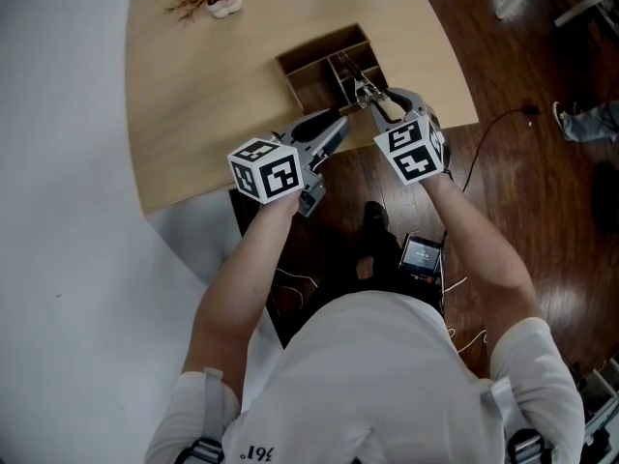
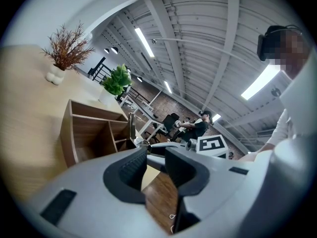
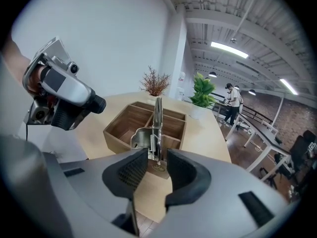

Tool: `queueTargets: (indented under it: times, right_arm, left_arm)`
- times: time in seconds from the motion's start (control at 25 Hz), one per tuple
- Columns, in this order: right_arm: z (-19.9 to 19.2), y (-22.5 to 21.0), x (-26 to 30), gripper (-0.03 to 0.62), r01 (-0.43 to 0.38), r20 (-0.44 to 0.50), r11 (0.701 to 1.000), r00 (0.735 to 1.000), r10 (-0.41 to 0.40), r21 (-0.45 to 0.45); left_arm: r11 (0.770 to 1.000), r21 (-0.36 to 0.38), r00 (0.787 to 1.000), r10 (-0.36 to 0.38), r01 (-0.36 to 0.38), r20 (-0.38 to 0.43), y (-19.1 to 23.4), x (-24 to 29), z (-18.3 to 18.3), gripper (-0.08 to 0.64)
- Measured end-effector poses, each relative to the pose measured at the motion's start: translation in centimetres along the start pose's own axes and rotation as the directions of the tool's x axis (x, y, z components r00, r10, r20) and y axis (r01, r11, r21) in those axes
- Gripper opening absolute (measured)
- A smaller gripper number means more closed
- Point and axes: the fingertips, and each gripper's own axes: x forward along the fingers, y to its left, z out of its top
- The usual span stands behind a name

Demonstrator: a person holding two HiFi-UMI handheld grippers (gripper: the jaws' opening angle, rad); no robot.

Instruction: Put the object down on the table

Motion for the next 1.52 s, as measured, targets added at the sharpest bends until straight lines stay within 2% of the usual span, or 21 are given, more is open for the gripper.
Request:
queueTargets:
  times: [0.36, 0.76, 1.24, 1.36, 1.4, 1.52]
  right_arm:
    - [0.0, -0.6, -1.8, 0.098, 0.02, -0.001, 0.999, 1.0, -0.02, 0.032]
    - [0.6, -0.3, -4.9, 0.097, -0.003, 0.024, 0.994, 1.0, 0.001, 0.105]
    - [1.4, 1.2, -9.9, 0.095, -0.031, 0.074, 0.987, 0.997, 0.02, 0.154]
    - [1.7, 1.3, -11.4, 0.029, -0.013, 0.088, 0.987, 0.996, -0.001, 0.16]
    - [1.9, 1.3, -11.9, 0.013, -0.009, 0.095, 0.986, 0.995, -0.007, 0.166]
    - [2.5, 1.4, -13.1, 0.003, -0.009, 0.114, 0.983, 0.993, -0.013, 0.184]
  left_arm:
    - [1.0, 0.01, 0.999, -0.014, 0.014, 0.032, -1.3, -0.7, 0.4, 0.089]
    - [0.998, 0.033, 0.995, -0.047, 0.044, 0.091, -4.0, -2.5, 0.9, 0.087]
    - [0.994, 0.075, 0.99, -0.085, 0.076, 0.114, -7.8, -4.6, 0.6, 0.084]
    - [0.993, 0.089, 0.989, -0.092, 0.082, 0.114, -8.8, -5.1, 0.6, 0.078]
    - [0.992, 0.092, 0.988, -0.096, 0.085, 0.118, -9.1, -5.4, 0.6, 0.021]
    - [0.989, 0.105, 0.985, -0.119, 0.106, 0.125, -10.2, -6.1, 0.8, 0.0]
